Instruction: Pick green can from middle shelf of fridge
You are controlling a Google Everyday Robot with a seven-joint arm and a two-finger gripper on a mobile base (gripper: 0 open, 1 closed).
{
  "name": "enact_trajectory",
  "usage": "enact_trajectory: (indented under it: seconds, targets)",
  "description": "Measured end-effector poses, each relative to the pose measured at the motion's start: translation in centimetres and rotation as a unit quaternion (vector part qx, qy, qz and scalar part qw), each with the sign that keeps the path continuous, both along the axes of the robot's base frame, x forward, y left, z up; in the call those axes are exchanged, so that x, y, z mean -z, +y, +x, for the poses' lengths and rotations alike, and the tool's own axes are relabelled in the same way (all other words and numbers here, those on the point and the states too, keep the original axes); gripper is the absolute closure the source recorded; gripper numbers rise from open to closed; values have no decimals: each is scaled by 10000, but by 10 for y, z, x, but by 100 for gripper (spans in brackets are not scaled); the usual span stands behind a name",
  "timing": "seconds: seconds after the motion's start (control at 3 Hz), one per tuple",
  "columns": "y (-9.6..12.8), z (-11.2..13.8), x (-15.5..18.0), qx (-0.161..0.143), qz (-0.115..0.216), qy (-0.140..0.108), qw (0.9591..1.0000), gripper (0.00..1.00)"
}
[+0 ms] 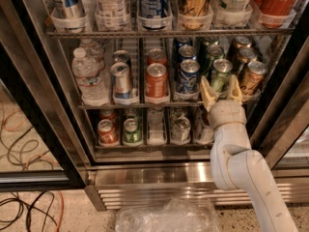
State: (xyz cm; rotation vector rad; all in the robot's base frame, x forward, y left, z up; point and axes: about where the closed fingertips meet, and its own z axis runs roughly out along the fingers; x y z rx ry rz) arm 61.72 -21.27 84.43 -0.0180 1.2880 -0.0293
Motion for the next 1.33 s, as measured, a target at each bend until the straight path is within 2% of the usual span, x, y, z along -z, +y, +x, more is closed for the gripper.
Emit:
enact_trajectory:
  seconds: [0.67, 1.0, 1.33]
  targets:
    - [-3, 30, 0, 115, 137, 61, 9998, 39]
    - [-6, 44, -1, 202, 184, 65, 9996, 57]
    - [-6, 44, -1, 204, 184, 65, 9996, 80]
